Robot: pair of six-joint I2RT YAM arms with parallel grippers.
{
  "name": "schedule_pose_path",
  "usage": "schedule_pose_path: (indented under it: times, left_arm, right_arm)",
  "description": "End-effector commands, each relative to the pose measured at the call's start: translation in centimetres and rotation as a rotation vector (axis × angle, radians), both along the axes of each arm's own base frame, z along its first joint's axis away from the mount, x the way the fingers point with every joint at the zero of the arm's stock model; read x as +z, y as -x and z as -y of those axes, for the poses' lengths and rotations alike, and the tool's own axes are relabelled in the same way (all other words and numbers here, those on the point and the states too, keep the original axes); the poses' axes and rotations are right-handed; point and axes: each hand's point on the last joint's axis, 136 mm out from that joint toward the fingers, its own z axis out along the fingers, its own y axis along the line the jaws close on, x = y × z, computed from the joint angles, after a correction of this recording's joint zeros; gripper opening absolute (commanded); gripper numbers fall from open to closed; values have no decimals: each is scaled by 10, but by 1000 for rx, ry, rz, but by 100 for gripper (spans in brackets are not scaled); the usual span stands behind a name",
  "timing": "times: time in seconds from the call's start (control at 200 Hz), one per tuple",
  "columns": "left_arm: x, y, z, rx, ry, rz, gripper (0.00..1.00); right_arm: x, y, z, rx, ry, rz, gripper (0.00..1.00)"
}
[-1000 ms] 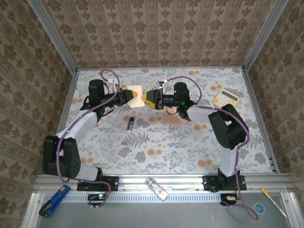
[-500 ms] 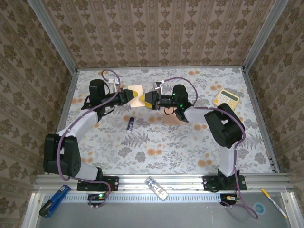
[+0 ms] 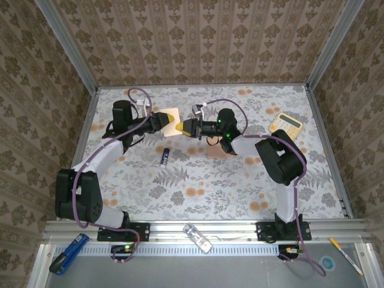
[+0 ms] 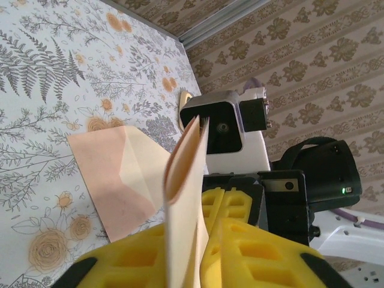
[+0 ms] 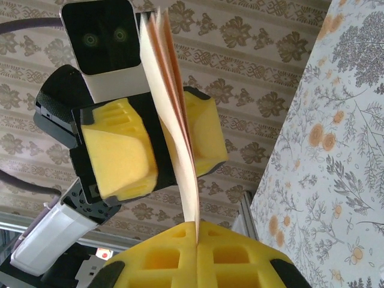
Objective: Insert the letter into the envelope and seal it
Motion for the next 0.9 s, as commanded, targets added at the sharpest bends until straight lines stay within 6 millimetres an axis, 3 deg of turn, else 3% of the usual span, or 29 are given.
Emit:
schedule_pose_path:
  times: [0.0, 0.28, 0.51, 0.715, 0.895]
  left_arm:
    - [15, -2, 0, -11, 0, 51, 30]
    - [17, 1, -6, 7, -58, 71, 65]
    - [8, -1, -16, 48, -271, 104, 99]
    - [6, -11, -23, 131, -429, 125, 100]
    - [-5, -11, -13, 117, -521, 134, 100]
  right_arm:
    - [6, 8, 0, 9, 37, 37, 0]
    - [-11, 12, 16, -40, 278, 47, 0]
    - [-22, 6, 45, -124, 415, 40, 0]
    - [-28, 0, 78, -195, 506, 46, 0]
    - [-34, 4, 112, -240, 652, 58, 0]
